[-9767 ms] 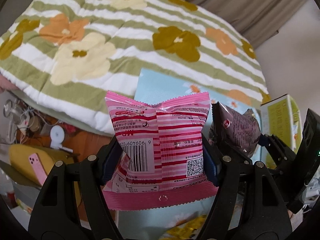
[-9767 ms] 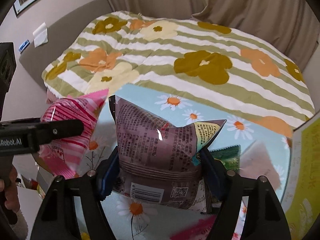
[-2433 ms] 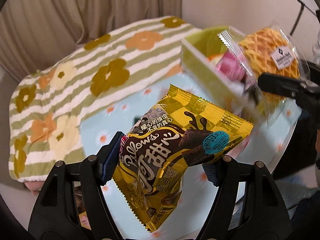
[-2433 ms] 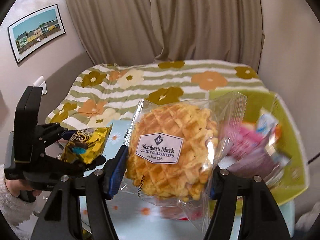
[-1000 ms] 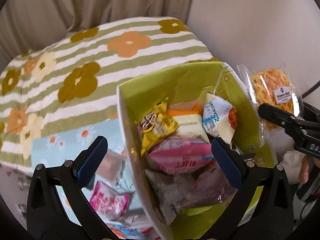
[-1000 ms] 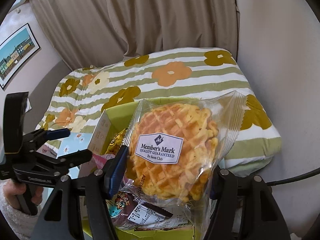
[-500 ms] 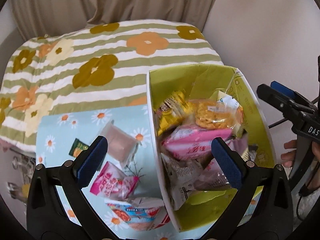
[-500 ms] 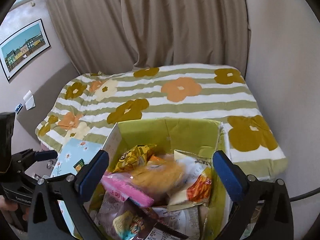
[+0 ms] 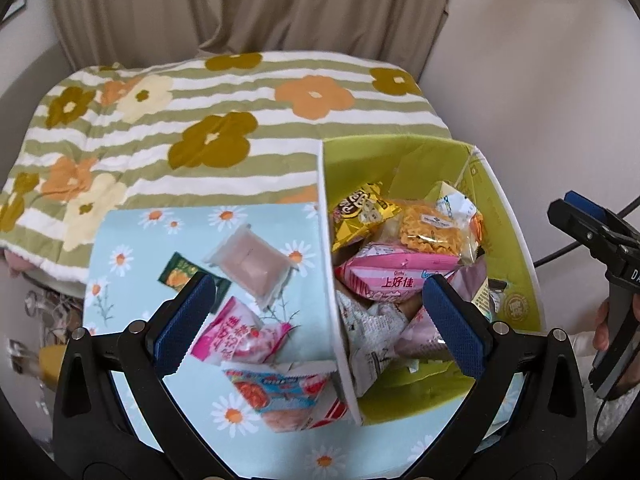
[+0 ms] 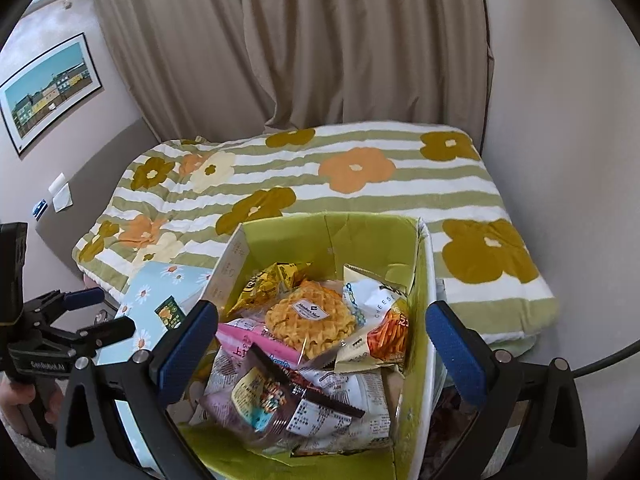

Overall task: Organize snacks
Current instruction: 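Withdraw both grippers from the box toward the remaining snacks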

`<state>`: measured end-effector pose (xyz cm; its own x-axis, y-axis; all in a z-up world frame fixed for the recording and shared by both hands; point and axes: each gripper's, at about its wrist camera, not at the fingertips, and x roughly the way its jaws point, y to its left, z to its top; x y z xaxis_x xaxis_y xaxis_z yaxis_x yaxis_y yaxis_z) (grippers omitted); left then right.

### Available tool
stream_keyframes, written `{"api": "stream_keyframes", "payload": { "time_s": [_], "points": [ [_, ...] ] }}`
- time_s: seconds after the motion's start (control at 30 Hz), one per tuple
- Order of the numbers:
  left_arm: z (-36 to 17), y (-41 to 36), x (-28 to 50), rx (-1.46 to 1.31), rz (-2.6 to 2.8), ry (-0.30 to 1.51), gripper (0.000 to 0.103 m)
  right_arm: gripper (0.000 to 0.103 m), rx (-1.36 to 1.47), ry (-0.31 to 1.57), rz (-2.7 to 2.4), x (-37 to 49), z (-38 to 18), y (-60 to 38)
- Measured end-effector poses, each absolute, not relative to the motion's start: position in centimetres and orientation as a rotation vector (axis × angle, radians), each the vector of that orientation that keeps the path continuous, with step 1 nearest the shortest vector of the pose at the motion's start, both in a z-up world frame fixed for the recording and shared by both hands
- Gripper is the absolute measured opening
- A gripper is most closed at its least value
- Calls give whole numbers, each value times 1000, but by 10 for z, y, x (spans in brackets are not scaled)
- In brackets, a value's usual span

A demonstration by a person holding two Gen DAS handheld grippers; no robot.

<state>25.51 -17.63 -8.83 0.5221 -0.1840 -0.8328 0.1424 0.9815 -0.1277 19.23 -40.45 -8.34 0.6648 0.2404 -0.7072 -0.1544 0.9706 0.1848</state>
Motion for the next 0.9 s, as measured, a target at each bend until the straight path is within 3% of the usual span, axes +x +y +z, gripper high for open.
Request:
{"api": "stream_keyframes", "payload": {
  "time_s": [0.37,0.9],
  "points": [
    [-62,-106,218,-53,-92,950,102,103,117,761,273,158,-70,-369],
    [-110,-16,217,-38,-260,998,102,103,129,824,62,100,-129,-255]
  ]
}}
